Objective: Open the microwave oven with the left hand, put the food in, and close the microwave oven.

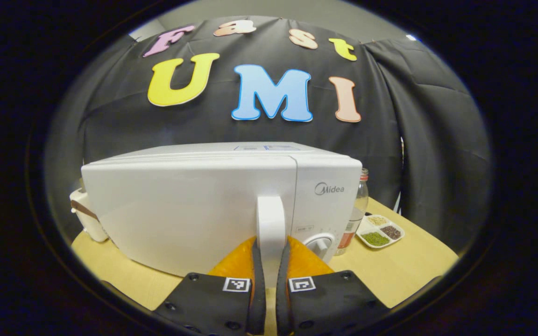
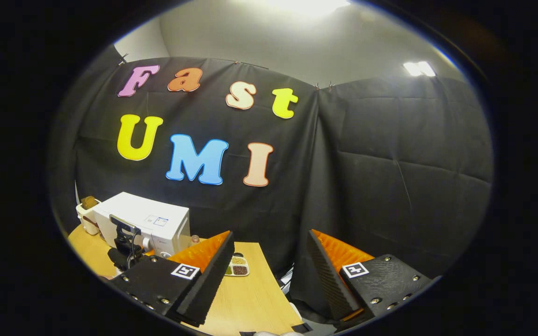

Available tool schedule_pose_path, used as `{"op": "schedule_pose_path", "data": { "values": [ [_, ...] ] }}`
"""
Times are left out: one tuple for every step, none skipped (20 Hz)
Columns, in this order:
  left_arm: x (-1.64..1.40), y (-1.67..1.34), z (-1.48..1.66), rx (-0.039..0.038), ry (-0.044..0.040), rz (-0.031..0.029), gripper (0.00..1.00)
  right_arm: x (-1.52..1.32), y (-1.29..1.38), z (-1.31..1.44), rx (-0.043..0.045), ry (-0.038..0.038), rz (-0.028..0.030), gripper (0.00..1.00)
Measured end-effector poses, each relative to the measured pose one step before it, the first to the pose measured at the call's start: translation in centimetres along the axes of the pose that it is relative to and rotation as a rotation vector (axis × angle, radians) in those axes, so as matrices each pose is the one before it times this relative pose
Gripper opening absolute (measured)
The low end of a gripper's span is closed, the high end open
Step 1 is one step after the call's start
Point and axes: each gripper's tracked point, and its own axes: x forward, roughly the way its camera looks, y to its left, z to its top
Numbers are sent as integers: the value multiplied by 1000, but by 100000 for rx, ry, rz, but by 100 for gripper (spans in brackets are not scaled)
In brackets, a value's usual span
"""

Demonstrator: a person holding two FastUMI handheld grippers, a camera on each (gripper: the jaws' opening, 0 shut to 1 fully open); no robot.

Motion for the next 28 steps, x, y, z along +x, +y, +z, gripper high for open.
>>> {"op": "schedule_pose_path", "data": {
  "values": [
    [-19, -77, 95, 480, 59, -502, 16, -32, -61, 68, -602, -540, 46, 95],
    [-48, 9, -96, 518, 541, -402, 16, -89, 43, 80, -189, -161, 243, 95],
    [-189, -70, -179, 139, 959, -230, 16, 49, 118, -75, 374, -220, 737, 95],
    [-1312, 37, -1174, -1706, 4385, 483, 16, -83, 179, 103, 366, -81, 694, 95],
    [-1658, 103, -231, 678, -2168, 285, 16, -249, 42, -100, -14, -375, 488, 95],
    [-1657, 378, 205, 2368, -3104, 758, 17, -63, 79, 22, 121, -549, 566, 95],
    [-1759, 369, -289, 1802, -1036, 609, 17, -162, 109, -154, 394, -25, 1185, 95],
    [-1424, 290, -458, 410, -1235, -124, 16, -58, 274, -39, -25, -266, 1626, 95],
    [-820, 161, -96, 1301, -586, -909, 17, 8, 17, -91, -759, -278, 835, 95],
    [-226, 1, -219, 592, -44, -579, 16, -93, -231, -291, -892, 261, 621, 95],
    [69, 158, -25, 188, 13, 640, 22, -46, 10, 61, -67, -354, 844, 95],
    [-271, 1029, -38, 1473, 579, 5215, 30, 41, -34, 129, 277, 180, 518, 95],
    [497, 1551, -79, 1357, 1122, 5065, 39, -46, 117, -122, 417, -98, 727, 95],
    [350, 427, -238, -1944, 699, 219, 59, -119, 31, 38, 247, -329, 246, 95],
    [-71, -137, 8, -4144, 1259, -568, 80, -120, -8, -80, -92, 155, 411, 95],
    [-36, -67, -495, -2275, 1138, -310, 100, -108, -104, -205, -288, 107, 31, 95],
    [-78, 28, 44, 544, -190, -71, 98, -162, -17, 49, -89, -133, -79, 95],
    [-217, -70, -1, 1380, -55, 302, 98, -175, -38, -25, 329, -59, 23, 95],
    [-341, 96, -6, 1054, -179, 249, 98, -158, 182, 20, 460, -181, 547, 95],
    [-504, 183, -124, 407, -123, -146, 100, -174, 197, -46, 32, 168, 378, 95],
    [-518, 208, -214, 161, 270, -443, 100, 51, 166, -258, 93, 176, 775, 95],
    [-590, 200, -134, -199, -124, -455, 98, -30, 376, -149, 601, 257, 1105, 95],
    [-716, 270, -194, 313, 116, -48, 94, 95, 651, -80, 759, 93, 1656, 95],
    [-994, 505, -244, 1464, 77, 425, 98, 98, 659, -236, 456, 285, 1598, 95],
    [-1092, 509, -111, 1723, 11, 955, 98, 212, 772, -208, 221, 395, 2067, 95],
    [-1049, 544, 130, 1747, -1223, 1248, 99, 329, 875, -281, 71, 400, 2170, 95],
    [-1104, 656, 264, 1387, -1410, 1070, 100, 391, 846, -75, 193, 400, 2104, 95],
    [-1091, 620, -21, 679, -813, 628, 98, 285, 1001, -66, 483, 288, 2635, 95]
  ]
}}
